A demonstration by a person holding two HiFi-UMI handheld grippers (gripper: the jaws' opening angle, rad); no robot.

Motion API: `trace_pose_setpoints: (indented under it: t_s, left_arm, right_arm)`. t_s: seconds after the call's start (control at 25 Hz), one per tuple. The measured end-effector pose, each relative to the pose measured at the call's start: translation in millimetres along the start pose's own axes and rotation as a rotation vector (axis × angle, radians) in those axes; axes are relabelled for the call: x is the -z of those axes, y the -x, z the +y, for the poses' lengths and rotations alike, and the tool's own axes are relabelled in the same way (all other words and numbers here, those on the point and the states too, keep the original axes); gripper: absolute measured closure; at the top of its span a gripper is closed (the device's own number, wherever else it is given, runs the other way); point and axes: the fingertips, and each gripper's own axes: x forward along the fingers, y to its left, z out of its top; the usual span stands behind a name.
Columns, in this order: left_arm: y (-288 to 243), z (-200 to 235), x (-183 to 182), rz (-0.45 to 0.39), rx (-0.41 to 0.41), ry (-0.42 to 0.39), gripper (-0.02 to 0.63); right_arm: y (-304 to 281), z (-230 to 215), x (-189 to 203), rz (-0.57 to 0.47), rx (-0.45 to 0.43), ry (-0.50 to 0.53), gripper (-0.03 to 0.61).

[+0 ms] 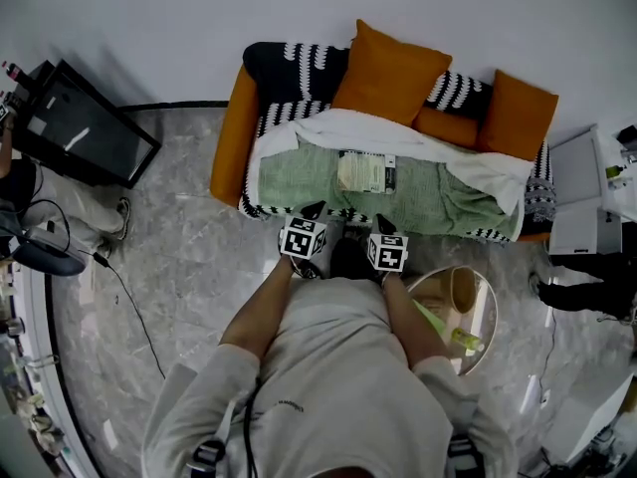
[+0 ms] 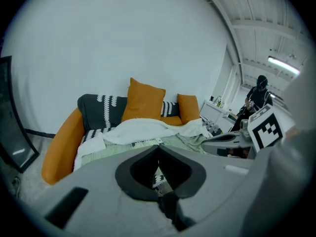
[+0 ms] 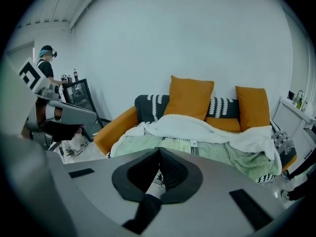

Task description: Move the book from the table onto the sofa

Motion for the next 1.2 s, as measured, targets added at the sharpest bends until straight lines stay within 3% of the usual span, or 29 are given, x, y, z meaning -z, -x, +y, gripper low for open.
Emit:
trace_pose_setpoints:
  t_s: [0.56, 0.92, 1.2]
  left_arm:
    - [2.9, 0.6, 1.4, -0.009, 0.004, 0.043, 0.603]
    - [3.2, -8.8, 13.1, 0.006, 0.002, 0.036, 0.603]
    - [10.8, -1.3, 21.0, 0.01, -0.029, 0.063, 0.603]
  right_arm:
    - [8.1, 7.7, 1.0, 0.019, -0.003, 0.093, 0.572]
    - [10.0, -8.4, 15.7, 0.022, 0.006, -0.023, 0.572]
    - [6.7, 0.1, 18.9, 0.038, -0.028, -0.009, 0.572]
